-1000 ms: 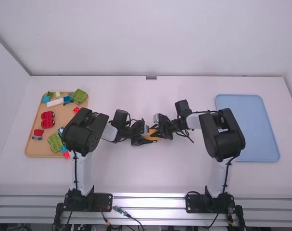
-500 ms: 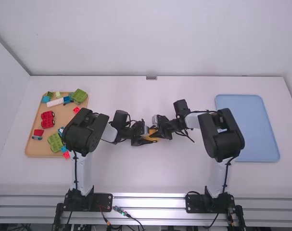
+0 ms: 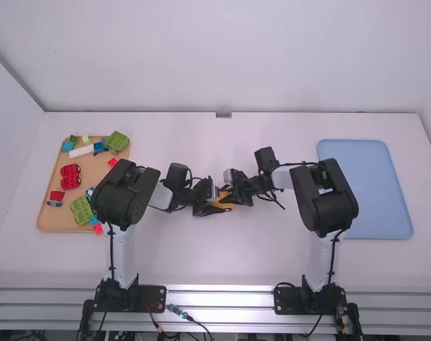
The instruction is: Assemble lego blocks to make yellow taxi
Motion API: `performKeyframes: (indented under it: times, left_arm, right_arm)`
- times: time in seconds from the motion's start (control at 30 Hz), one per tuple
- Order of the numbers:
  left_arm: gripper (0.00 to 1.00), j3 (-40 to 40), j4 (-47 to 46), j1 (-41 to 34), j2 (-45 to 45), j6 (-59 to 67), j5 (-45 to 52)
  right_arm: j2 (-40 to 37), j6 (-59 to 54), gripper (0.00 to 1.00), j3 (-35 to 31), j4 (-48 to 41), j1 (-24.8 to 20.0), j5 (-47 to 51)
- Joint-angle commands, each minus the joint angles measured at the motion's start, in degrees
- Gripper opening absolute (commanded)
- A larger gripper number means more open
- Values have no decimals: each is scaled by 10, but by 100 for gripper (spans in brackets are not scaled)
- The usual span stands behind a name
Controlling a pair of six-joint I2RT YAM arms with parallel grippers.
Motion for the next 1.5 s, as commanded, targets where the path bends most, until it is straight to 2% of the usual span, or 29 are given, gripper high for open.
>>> performKeyframes:
  times: [0.0,0.4,0.77,0.97,1.07,1.23,1.47]
  left_arm:
    - [2,6,-7,-1,22,23,-81]
    - [2,6,16,-1,22,-24,-124]
    - [2,-14,84,-1,22,-63,-147]
    - [2,-19,93,-1,22,-65,-150]
    - [2,-19,94,-1,22,-63,-135]
    - [2,-14,89,-1,22,-63,-135]
    - [2,-14,89,-1,22,-63,-135]
  right_arm:
    - [34,3,0,-10,-10,15,35]
    - [34,-98,0,6,-117,15,54]
    - [34,-72,0,5,-105,-9,54]
    - [34,-73,0,6,-110,0,59]
    - [34,-71,0,3,-96,8,60]
    - [35,-8,0,-22,-12,25,71]
    - [35,23,0,-55,53,22,73]
